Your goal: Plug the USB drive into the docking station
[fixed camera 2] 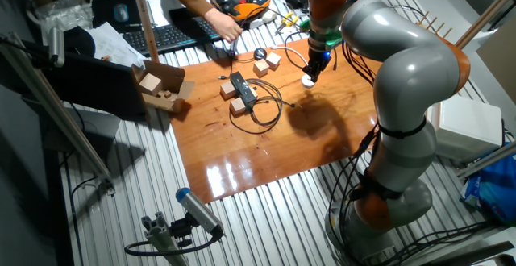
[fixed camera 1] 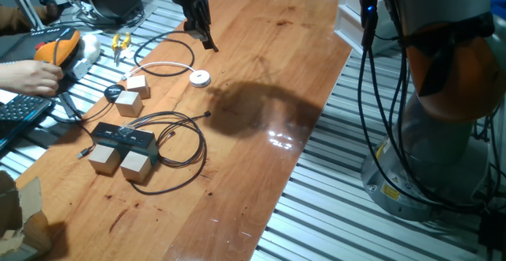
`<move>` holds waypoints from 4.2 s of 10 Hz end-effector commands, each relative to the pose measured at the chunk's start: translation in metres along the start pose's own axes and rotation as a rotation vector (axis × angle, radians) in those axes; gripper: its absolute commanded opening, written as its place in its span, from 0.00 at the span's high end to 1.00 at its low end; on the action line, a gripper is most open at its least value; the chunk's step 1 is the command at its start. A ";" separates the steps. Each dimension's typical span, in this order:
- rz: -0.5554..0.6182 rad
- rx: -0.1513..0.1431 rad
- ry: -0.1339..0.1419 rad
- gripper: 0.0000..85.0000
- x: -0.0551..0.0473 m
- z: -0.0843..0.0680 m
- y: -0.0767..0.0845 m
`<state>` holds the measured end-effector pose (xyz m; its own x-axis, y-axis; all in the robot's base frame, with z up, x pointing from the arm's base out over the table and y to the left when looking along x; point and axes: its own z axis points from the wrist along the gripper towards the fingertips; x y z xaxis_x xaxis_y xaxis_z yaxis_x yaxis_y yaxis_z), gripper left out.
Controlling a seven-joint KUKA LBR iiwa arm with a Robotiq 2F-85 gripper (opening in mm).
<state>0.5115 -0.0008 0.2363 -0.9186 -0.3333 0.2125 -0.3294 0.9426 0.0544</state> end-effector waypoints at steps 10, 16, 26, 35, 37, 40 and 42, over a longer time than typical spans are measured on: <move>-0.011 0.000 0.000 1.00 0.000 0.000 0.000; -0.006 0.000 0.000 1.00 0.000 0.000 0.000; 0.082 -0.076 -0.126 1.00 0.001 -0.007 -0.004; 0.125 0.004 -0.032 1.00 0.002 0.000 -0.003; 0.112 -0.002 -0.040 1.00 0.002 0.000 -0.003; 0.052 -0.117 -0.068 1.00 0.002 0.000 -0.003; 0.034 -0.092 -0.062 1.00 0.002 0.000 -0.003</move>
<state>0.5110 -0.0036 0.2363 -0.9425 -0.2972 0.1527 -0.2771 0.9506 0.1400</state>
